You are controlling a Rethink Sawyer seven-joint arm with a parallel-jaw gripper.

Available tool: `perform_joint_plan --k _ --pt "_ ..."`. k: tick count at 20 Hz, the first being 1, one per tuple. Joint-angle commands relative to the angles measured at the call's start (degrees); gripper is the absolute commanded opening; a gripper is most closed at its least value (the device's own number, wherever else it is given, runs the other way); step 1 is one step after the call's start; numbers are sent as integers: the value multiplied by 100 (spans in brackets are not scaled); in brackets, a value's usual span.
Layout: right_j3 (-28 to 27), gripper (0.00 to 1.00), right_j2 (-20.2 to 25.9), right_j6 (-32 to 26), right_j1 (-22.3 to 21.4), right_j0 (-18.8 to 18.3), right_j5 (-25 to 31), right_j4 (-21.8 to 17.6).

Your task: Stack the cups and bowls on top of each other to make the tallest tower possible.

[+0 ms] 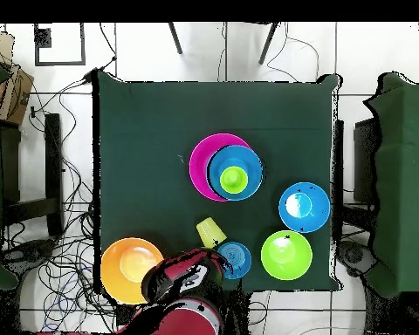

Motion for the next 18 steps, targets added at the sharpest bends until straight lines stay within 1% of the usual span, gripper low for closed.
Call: perform_joint_plan --k 1,5,9,10,13,18 --pt "-253 100 622 564 -5 -244 -155 32" --pt "-220 100 648 584 -49 -276 -170 46" --pt "-261 100 717 637 18 -365 -300 78" --pt "-260 0 666 695 33 -332 -488 66" --pt "-248 0 571 774 53 -269 -757 59" --pt "-255 0 539 754 89 -285 -1026 -5"
